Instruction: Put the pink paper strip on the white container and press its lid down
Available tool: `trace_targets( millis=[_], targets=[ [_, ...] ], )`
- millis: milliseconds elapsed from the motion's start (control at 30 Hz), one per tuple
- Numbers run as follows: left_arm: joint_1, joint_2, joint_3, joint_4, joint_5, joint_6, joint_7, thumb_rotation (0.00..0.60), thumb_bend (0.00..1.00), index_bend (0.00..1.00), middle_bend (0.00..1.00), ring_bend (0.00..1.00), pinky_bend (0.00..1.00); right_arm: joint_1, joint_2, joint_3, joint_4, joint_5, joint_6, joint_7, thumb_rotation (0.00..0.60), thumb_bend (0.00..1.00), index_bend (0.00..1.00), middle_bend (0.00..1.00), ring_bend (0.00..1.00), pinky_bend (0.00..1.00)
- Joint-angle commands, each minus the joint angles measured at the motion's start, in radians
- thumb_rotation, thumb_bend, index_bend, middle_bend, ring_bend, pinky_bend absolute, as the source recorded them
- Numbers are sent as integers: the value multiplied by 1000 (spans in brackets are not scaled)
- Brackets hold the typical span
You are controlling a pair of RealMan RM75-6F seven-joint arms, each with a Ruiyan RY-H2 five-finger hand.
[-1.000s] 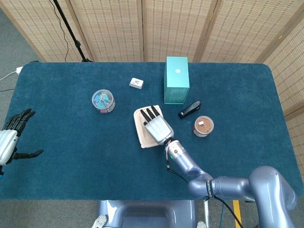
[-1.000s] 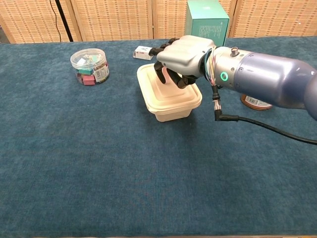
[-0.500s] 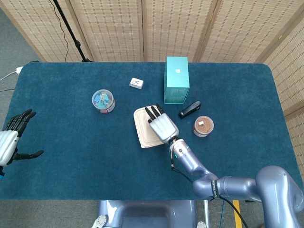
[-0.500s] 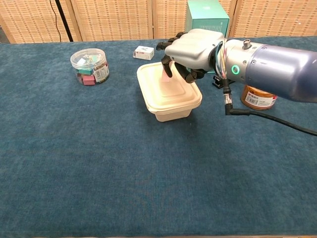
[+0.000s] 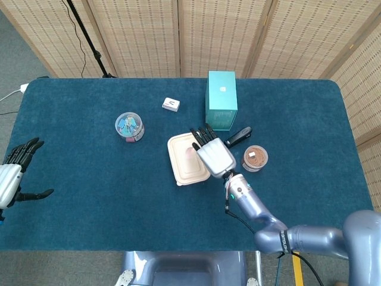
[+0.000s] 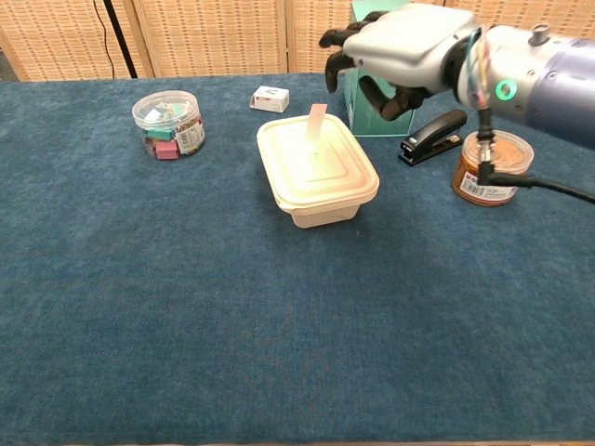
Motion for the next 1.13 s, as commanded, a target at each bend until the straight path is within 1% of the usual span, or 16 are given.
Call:
trace_targets(
  millis=[33, 67, 100, 233, 300, 400, 467, 533, 600, 633, 800, 867, 1000, 1133],
  targets=[
    [4, -2, 3, 1, 5, 7, 5, 600, 0, 0, 0, 0, 0, -55, 49, -7, -63, -37, 63, 42, 600, 143, 8, 0, 0, 0],
    [5, -3, 3, 2, 6, 8, 6, 600, 0, 0, 0, 0, 0, -61, 53, -7, -68, -39, 68, 48, 600, 63, 1, 0, 0, 0],
    [7, -5, 4, 3, 8, 12, 8, 600, 0, 0, 0, 0, 0, -72, 62, -8, -80, -46, 78, 62, 600, 6, 0, 0, 0, 0],
    [19, -14, 8, 10, 16, 36, 21, 600, 0, 0, 0, 0, 0, -126, 104, -19, -125, -83, 119, 141, 600, 0, 0, 0, 0, 0],
    [31, -23, 11, 15, 20, 58, 33, 600, 0, 0, 0, 0, 0, -166, 136, -37, -147, -124, 145, 198, 600, 0, 0, 0, 0, 0],
    [52, -36, 18, 24, 27, 91, 40, 600, 0, 0, 0, 0, 0, -233, 189, -80, -165, -201, 191, 286, 600, 0, 0, 0, 0, 0],
    [67, -45, 20, 29, 28, 114, 38, 600, 0, 0, 0, 0, 0, -286, 223, -113, -158, -264, 239, 348, 600, 0, 0, 0, 0, 0],
    [81, -59, 20, 39, 33, 142, 47, 600, 0, 0, 0, 0, 0, -348, 251, -149, -141, -316, 299, 411, 600, 0, 0, 0, 0, 0],
    [90, -72, 24, 50, 40, 157, 56, 600, 0, 0, 0, 0, 0, -395, 267, -175, -127, -347, 339, 460, 600, 0, 0, 0, 0, 0],
    [95, -81, 30, 60, 44, 162, 60, 600, 0, 0, 0, 0, 0, -434, 279, -196, -113, -362, 369, 495, 600, 0, 0, 0, 0, 0],
    [107, -116, 40, 108, 47, 167, 74, 600, 0, 0, 0, 0, 0, -561, 299, -260, -42, -391, 446, 593, 600, 0, 0, 0, 0, 0],
    [107, -127, 41, 123, 43, 162, 76, 600, 0, 0, 0, 0, 0, -603, 296, -275, -7, -390, 463, 620, 600, 0, 0, 0, 0, 0],
    [107, -138, 35, 137, 39, 166, 85, 600, 0, 0, 0, 0, 0, -666, 278, -286, 58, -389, 490, 657, 600, 0, 0, 0, 0, 0],
    [108, -144, 38, 144, 41, 165, 96, 600, 0, 0, 0, 0, 0, -707, 253, -284, 109, -394, 516, 641, 600, 0, 0, 0, 0, 0]
  ],
)
